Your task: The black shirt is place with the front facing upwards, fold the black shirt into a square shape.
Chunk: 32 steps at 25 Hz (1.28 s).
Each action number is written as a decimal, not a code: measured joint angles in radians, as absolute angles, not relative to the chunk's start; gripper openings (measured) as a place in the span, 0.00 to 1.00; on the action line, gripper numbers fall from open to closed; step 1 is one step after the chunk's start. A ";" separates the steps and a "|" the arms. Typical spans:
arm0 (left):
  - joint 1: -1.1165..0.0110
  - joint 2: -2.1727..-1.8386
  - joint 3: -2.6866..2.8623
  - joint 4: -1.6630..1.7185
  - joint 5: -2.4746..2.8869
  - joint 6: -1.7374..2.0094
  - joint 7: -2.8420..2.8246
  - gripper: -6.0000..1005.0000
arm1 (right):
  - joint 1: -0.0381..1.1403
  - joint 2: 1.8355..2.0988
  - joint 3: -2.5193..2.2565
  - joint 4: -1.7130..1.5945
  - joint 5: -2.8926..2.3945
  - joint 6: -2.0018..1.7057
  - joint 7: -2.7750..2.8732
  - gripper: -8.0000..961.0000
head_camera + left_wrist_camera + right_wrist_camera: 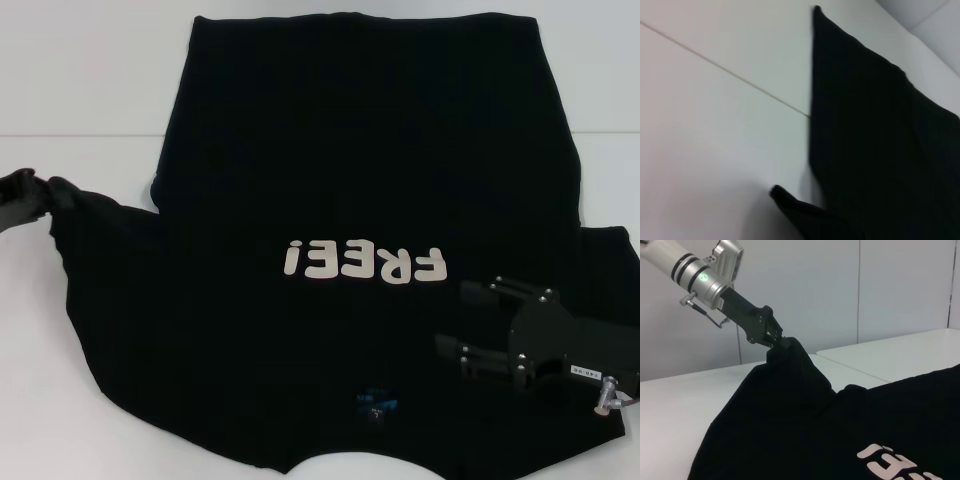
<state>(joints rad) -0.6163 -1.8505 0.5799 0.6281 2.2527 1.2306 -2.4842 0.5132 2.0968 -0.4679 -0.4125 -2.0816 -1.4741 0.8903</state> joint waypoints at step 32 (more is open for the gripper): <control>-0.590 -2.055 0.580 0.518 1.937 1.312 -2.205 0.31 | 0.525 2.098 -0.468 -0.385 -2.086 -1.477 0.885 0.84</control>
<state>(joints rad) -0.5899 -2.0553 0.5796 0.5178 1.9370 1.3120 -2.2053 0.5252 2.0984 -0.4679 -0.3848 -2.0857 -1.4771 0.8851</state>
